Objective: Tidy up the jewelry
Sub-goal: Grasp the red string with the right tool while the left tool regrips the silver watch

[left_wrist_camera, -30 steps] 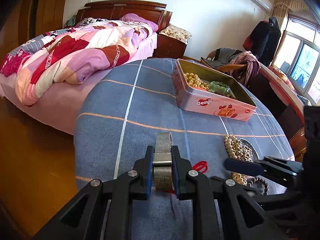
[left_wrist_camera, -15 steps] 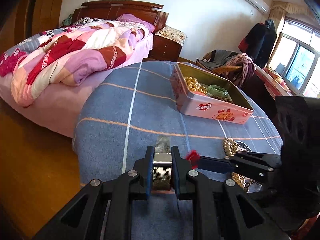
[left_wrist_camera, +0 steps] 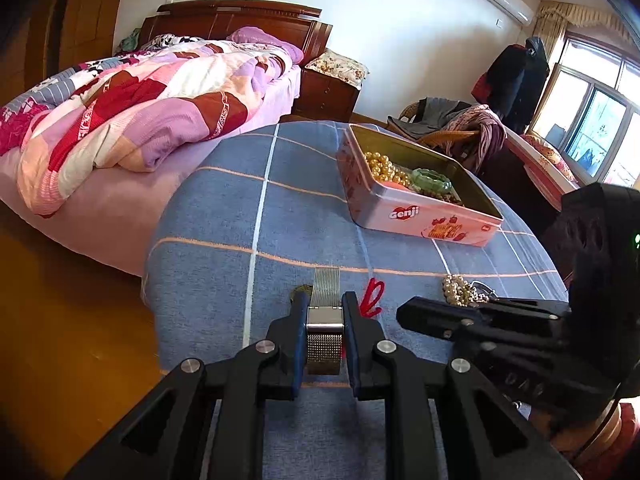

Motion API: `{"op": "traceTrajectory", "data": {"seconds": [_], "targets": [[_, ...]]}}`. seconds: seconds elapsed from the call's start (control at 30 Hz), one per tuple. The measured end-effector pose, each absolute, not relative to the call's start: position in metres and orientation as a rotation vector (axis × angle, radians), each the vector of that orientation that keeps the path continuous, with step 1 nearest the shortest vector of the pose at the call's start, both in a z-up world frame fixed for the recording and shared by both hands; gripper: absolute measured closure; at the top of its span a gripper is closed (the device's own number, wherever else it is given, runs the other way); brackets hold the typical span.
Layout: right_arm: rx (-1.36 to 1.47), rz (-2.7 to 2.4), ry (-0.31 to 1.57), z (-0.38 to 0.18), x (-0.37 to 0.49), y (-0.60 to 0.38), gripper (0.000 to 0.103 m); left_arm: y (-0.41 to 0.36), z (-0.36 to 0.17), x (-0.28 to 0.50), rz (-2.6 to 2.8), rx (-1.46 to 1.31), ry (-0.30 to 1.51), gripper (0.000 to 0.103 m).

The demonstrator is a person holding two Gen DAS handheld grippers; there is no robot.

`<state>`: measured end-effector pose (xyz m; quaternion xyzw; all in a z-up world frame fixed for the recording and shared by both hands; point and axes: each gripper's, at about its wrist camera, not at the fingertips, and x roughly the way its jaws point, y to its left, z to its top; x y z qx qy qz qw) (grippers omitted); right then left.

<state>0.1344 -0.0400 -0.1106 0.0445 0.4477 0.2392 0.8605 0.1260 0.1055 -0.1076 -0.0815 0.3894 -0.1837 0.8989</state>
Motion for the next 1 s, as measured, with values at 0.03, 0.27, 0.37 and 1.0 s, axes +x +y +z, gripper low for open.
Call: {"op": "traceTrajectory", "data": {"seconds": [0.03, 0.27, 0.37, 1.0], "targets": [[0.125, 0.519, 0.946, -0.110, 0.135, -0.041, 0.089, 0.106, -0.109, 0.127, -0.378, -0.172, 0.809, 0.086], [0.201, 0.574, 0.968, -0.110, 0.148, -0.029, 0.071, 0.104, -0.111, 0.124, -0.366, -0.149, 0.818, 0.087], [0.243, 0.575, 0.983, -0.116, 0.159, -0.026, 0.069, 0.105, -0.114, 0.124, -0.365, -0.151, 0.826, 0.086], [0.251, 0.439, 0.967, -0.116, 0.150, -0.075, 0.096, 0.092, -0.116, 0.118, -0.317, -0.024, 0.821, 0.083]]}}
